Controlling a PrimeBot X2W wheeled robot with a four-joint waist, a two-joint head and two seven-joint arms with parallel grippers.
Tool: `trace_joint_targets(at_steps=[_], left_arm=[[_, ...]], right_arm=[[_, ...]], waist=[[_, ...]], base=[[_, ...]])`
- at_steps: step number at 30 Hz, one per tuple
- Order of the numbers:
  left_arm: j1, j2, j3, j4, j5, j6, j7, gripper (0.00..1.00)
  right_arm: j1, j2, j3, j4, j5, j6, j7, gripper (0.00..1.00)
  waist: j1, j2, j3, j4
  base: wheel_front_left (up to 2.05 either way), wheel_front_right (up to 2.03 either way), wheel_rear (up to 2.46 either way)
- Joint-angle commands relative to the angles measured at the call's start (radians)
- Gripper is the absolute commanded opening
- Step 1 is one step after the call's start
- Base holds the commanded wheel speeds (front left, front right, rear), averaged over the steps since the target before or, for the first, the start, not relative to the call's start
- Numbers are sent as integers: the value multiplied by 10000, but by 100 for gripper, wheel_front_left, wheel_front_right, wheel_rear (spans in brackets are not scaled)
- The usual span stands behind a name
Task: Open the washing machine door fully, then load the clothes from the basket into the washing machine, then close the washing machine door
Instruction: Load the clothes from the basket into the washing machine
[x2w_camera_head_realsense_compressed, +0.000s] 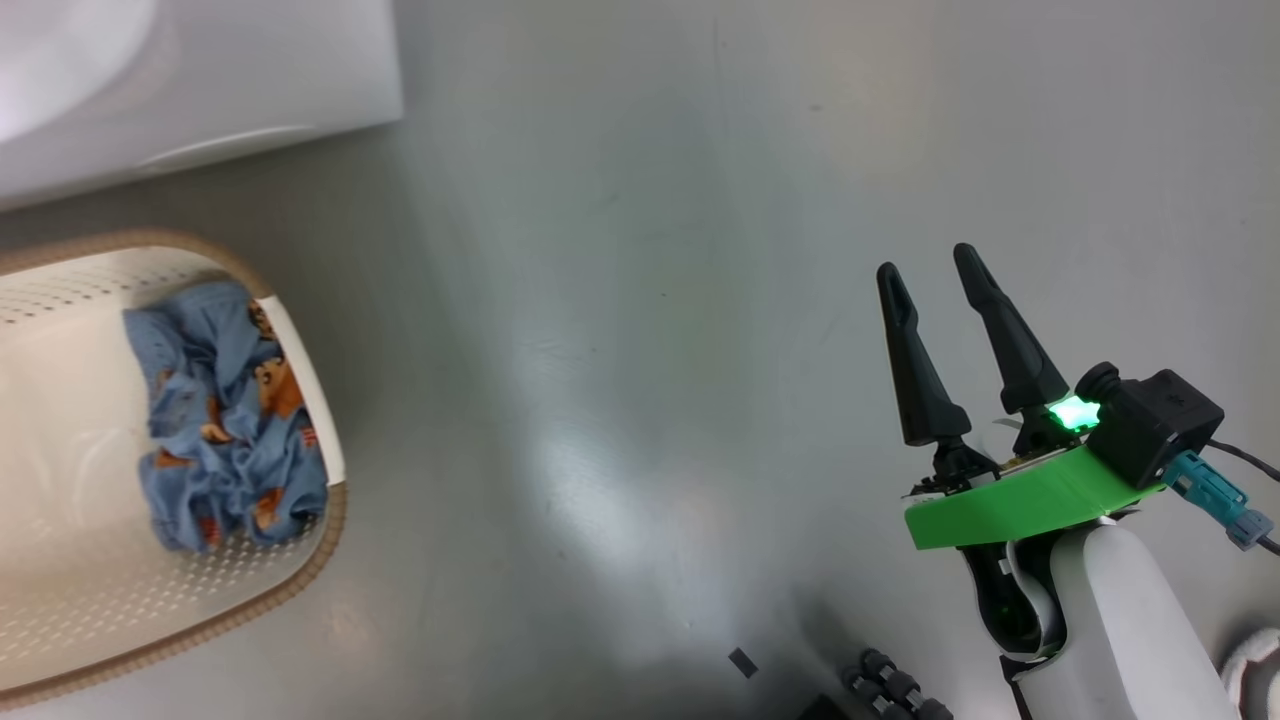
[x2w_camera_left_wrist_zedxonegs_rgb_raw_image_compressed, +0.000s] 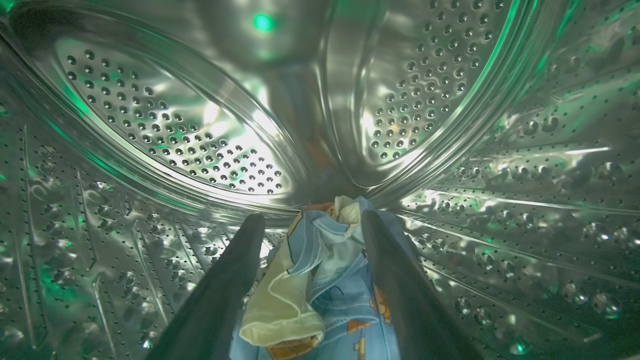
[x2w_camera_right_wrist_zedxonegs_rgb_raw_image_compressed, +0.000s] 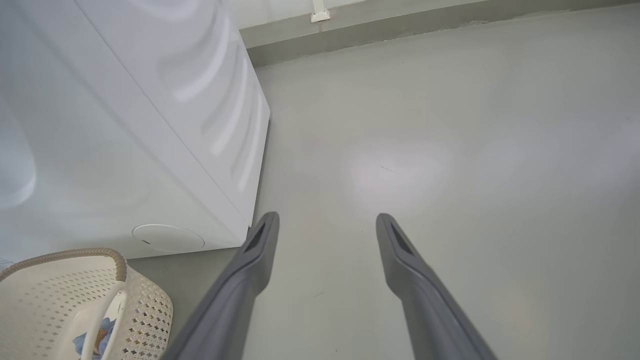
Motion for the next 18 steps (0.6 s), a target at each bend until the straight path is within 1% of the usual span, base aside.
trace_joint_targets(at_steps=[1, 6, 11, 12, 18], left_arm=[[381, 291, -93, -106, -135, -8, -81, 100], [1004, -140, -348, -107, -412, -28, -124, 100], [1809, -585, -531, -544, -1071, -32, -143, 100], [1809, -585, -531, -544, -1071, -32, -143, 100], [3074, -794, -920, -1479, -1697, -33, -146, 100]], right_arm=[[147, -13, 105, -189, -175, 16, -120, 100], [248, -13, -111, -156, -461, 16, -120, 100], [374, -13, -313, -141, -698, 16, -120, 100], [374, -13, -313, -141, -698, 16, -120, 100], [578, -135, -491, -55, -826, 16, -120, 100]], waist=[[0, 0, -287, 284], [0, 0, -658, 685], [0, 0, -1091, 1080], [0, 0, -1091, 1080], [0, 0, -1597, 1495]], base=[[0, 0, 0], [0, 0, 0], [0, 0, 0], [0, 0, 0], [0, 0, 0]])
